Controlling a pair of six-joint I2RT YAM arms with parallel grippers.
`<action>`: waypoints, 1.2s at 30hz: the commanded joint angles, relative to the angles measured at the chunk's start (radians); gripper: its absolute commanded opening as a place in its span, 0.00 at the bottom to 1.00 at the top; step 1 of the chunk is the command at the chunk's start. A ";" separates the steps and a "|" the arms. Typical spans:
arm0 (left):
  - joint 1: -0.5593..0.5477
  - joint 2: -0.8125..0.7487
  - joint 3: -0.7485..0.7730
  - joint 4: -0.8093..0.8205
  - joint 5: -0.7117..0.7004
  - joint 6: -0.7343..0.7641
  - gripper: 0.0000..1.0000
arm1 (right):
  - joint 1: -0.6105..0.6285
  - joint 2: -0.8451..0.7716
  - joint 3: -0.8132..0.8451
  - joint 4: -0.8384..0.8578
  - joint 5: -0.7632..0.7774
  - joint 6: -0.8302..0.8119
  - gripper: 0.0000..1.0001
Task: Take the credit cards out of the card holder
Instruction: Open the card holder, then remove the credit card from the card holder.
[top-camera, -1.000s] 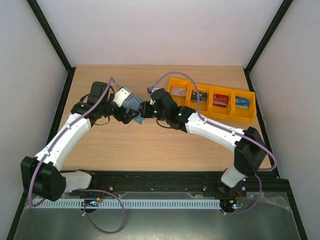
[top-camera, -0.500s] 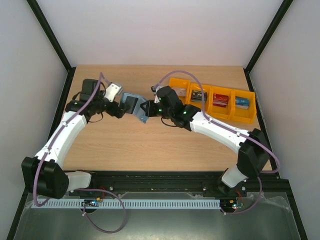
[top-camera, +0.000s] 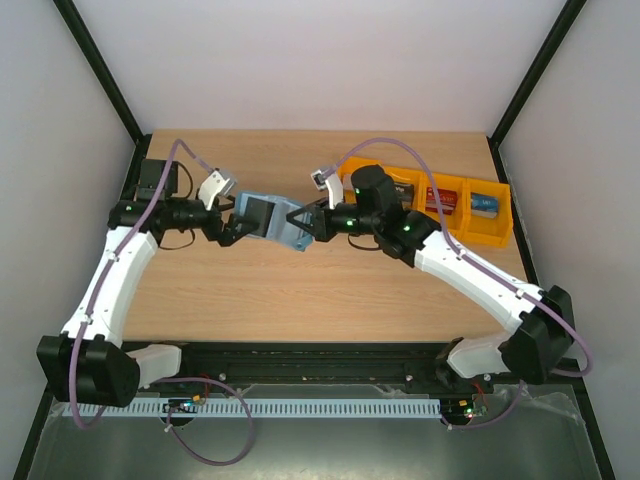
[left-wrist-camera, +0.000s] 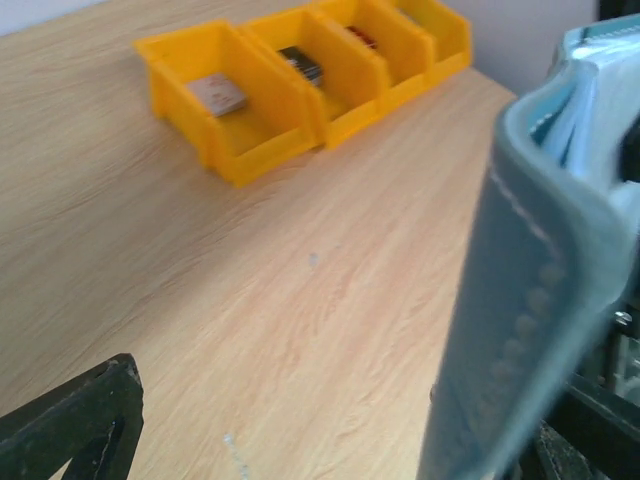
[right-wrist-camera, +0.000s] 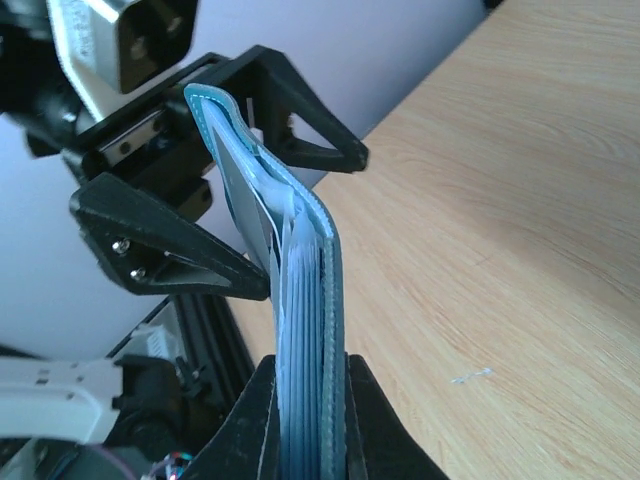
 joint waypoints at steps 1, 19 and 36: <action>0.007 -0.027 0.034 -0.144 0.214 0.132 0.96 | -0.001 -0.057 -0.005 0.000 -0.178 -0.151 0.02; 0.007 -0.065 0.028 -0.106 0.210 -0.008 0.02 | -0.048 -0.080 0.004 -0.075 0.095 -0.124 0.39; -0.042 -0.038 0.048 -0.055 0.094 -0.097 0.02 | 0.098 -0.038 -0.032 0.283 -0.071 -0.011 0.26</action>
